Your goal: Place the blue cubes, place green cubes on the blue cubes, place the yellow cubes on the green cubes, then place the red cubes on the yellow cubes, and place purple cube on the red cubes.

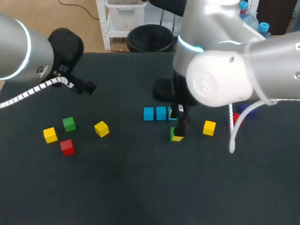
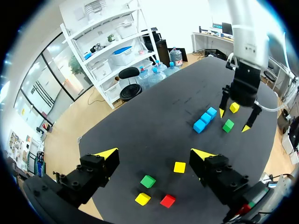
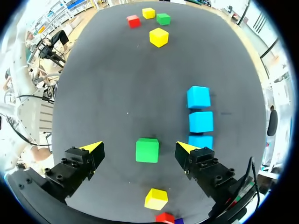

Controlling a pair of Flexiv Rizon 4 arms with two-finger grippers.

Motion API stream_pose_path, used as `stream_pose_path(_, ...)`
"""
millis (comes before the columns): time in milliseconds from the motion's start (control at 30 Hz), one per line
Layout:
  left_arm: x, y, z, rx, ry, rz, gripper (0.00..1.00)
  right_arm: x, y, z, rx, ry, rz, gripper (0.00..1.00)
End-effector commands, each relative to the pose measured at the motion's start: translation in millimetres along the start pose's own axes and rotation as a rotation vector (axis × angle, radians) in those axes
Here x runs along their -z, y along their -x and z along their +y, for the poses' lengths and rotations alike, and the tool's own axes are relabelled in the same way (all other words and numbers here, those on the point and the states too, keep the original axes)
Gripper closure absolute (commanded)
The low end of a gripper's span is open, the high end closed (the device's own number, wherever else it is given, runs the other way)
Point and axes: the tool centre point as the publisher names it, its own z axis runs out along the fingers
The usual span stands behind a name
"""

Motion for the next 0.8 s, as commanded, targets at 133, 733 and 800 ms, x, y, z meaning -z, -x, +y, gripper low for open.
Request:
stream_pose_path(133,-1,0.4,1.2,-0.001,-0.004,0.0,0.0,-5,-6,4,-0.004,0.009,0.023,0.0)
stream_pose_path(733,-1,0.4,1.2,-0.001,-0.004,0.0,0.0,-25,-11,-7,-0.002,0.017,0.055,0.0)
stream_pose_path(800,-1,0.4,1.2,-0.001,-0.004,0.0,0.0,-29,-12,-8,-0.002,0.017,0.064,0.05)
